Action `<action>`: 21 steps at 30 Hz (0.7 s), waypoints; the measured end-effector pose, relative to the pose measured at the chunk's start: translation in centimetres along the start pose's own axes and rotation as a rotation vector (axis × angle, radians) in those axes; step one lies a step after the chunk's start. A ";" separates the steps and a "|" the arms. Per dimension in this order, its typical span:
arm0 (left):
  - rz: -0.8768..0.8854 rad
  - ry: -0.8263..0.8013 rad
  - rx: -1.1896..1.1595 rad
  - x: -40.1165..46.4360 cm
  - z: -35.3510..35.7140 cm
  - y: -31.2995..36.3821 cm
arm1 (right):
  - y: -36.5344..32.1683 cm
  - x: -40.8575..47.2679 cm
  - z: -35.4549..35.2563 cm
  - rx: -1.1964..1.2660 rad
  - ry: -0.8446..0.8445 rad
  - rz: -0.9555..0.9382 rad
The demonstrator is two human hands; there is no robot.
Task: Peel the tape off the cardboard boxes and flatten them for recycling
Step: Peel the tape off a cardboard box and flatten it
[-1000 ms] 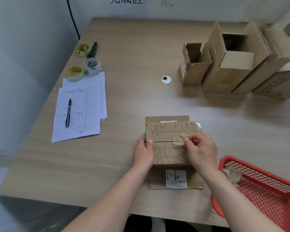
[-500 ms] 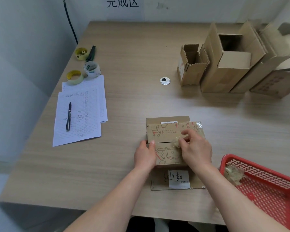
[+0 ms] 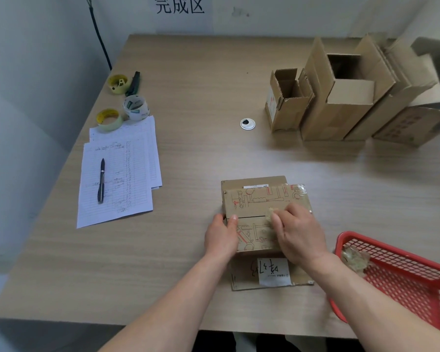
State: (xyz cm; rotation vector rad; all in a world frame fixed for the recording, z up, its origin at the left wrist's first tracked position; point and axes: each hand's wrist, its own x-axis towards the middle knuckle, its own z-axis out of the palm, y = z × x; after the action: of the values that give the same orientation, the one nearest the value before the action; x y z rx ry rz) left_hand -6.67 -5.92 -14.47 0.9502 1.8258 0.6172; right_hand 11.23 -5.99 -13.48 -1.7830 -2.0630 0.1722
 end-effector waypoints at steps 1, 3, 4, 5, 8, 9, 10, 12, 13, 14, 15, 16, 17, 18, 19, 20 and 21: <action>0.007 0.004 0.011 0.0 0.0 0.0 | -0.2 -0.1 0.0 0.000 0.002 0.002; 0.013 0.006 0.031 0.0 0.0 0.1 | -0.7 -0.1 -0.1 -0.027 -0.004 0.027; 0.013 0.005 0.042 0.0 0.0 0.2 | -0.9 0.0 0.0 -0.044 -0.018 0.048; 0.016 0.000 0.054 0.1 -0.1 0.2 | -1.0 0.2 0.1 -0.056 -0.036 0.074; 0.021 -0.023 0.064 0.1 -0.3 0.3 | -0.6 0.9 -0.6 0.055 -0.089 0.268; 0.026 -0.030 0.066 0.1 -0.3 0.4 | -0.5 1.2 -1.1 0.139 -0.121 0.364; 0.033 -0.037 0.063 0.1 -0.3 0.4 | -0.1 1.4 -1.6 0.214 -0.152 0.457; 0.040 -0.050 0.054 -0.1 -0.2 0.7 | 0.6 1.7 -2.3 0.322 -0.166 0.622; 0.044 -0.053 0.054 -0.1 -0.2 0.8 | 1.0 1.9 -2.6 0.364 -0.146 0.707; 0.044 -0.054 0.056 0.0 -0.1 0.8 | 1.3 2.0 -2.8 0.414 -0.124 0.799; 0.043 -0.054 0.059 0.0 0.0 0.8 | 1.6 2.1 -3.0 0.474 -0.109 0.883; 0.041 -0.054 0.063 0.0 0.0 0.9 | 1.9 2.3 -3.3 0.532 -0.101 0.945; 0.041 -0.052 0.065 -0.1 0.0 1.0 | 2.1 2.5 -3.4 0.569 -0.095 0.984; 0.039 -0.050 0.067 -0.2 0.0 1.1 | 2.3 2.6 -3.6 0.590 -0.084 1.005; 0.040 -0.044 0.069 -0.2 0.0 1.1 | 2.5 2.7 -3.5 0.596 -0.064 1.000; 0.039 -0.038 0.070 -0.2 0.1 1.1 | 2.6 2.7 -3.3 0.547 -0.052 0.957; 0.039 -0.031 0.068 -0.2 0.2 1.1 | 2.7 2.6 -3.1 0.451 -0.046 0.883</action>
State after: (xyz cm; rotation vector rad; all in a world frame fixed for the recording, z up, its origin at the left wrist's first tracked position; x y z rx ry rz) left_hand -6.12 -5.45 -13.64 1.0372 1.8144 0.5636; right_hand 14.61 -3.51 -10.97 -2.2312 -0.9968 0.8454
